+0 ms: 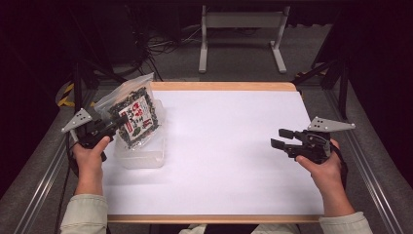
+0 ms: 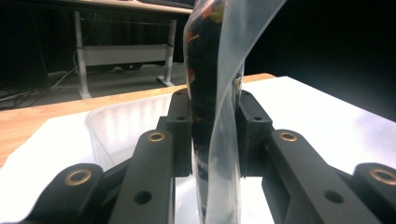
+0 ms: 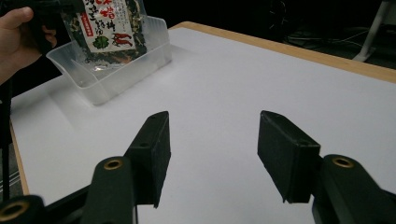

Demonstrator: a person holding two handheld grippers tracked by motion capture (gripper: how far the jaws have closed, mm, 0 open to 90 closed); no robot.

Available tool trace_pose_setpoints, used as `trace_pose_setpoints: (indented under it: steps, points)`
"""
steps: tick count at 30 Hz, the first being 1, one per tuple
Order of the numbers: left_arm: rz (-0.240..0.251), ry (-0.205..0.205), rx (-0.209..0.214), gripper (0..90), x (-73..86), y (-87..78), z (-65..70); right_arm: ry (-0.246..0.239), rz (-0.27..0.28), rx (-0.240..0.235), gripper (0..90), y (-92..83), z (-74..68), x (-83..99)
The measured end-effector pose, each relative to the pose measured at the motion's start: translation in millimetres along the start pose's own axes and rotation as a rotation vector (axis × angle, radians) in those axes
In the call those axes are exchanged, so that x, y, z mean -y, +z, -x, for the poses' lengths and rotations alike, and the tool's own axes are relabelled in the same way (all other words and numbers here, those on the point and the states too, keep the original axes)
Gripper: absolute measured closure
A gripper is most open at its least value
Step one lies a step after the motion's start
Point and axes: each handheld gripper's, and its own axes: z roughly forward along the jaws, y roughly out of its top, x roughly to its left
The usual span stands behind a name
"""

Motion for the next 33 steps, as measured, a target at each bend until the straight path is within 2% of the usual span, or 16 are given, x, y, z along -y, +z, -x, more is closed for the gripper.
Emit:
trace_pose_setpoints:
  steps: [4, 13, 15, 18, 20, 23, 29, 33]
  points:
    - [-0.003, -0.002, -0.004, 71.5, -0.5, 0.2, 0.8, 0.002, 0.002, 0.000, 44.1, -0.1, 0.4, -0.2]
    - [-0.031, -0.022, -0.059, 66.5, -5.1, 0.2, 2.6, 0.000, 0.003, -0.002, 43.9, 0.5, 1.6, -0.4]
    - [-0.043, -0.042, -0.075, 59.0, -6.4, -0.1, 3.3, 0.002, 0.003, -0.003, 43.8, 1.3, 1.4, -0.6]
    - [-0.071, -0.064, -0.123, 40.9, -7.5, -1.8, 3.7, -0.002, 0.005, -0.010, 43.6, 3.3, 1.1, -1.9]
    - [-0.072, -0.066, -0.132, 34.6, -7.9, -4.6, 4.8, -0.002, 0.006, -0.017, 43.4, 5.1, 0.6, -3.1]
    - [-0.070, -0.060, -0.153, 27.6, -10.2, -11.0, 9.5, -0.011, 0.004, -0.025, 43.1, 8.9, 0.4, -4.8]
    - [-0.064, -0.039, -0.219, 20.2, -19.0, -23.0, 26.4, -0.019, 0.001, -0.039, 42.5, 14.8, 0.6, -7.5]
    - [-0.042, -0.008, -0.249, 19.4, -25.1, -30.7, 40.7, -0.024, -0.001, -0.046, 42.3, 17.8, 1.0, -9.2]
